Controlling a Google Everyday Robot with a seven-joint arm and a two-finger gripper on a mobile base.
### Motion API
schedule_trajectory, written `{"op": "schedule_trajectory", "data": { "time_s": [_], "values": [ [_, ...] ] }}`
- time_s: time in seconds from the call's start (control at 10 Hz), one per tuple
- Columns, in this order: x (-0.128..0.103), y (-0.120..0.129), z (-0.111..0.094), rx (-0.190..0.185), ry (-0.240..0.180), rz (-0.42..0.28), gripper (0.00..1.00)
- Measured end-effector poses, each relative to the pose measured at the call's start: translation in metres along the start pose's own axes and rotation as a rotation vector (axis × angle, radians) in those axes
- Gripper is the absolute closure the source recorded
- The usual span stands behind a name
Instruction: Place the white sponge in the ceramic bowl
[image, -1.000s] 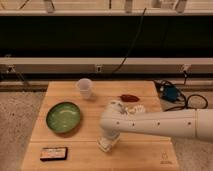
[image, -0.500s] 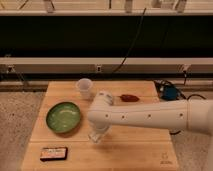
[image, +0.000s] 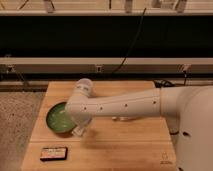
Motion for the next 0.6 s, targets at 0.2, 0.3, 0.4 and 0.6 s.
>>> {"op": "schedule_trajectory", "data": {
  "time_s": [0.2, 0.3, 0.4, 0.6],
  "values": [
    [-0.004, -0.025, 0.000, 0.011, 0.004, -0.056, 1.00],
    [-0.003, -0.033, 0.001, 0.016, 0.008, -0.069, 1.00],
    [-0.003, -0.043, 0.003, 0.020, 0.008, -0.082, 1.00],
    [0.009, -0.061, 0.015, 0.025, 0.000, -0.092, 1.00]
  ]
}}
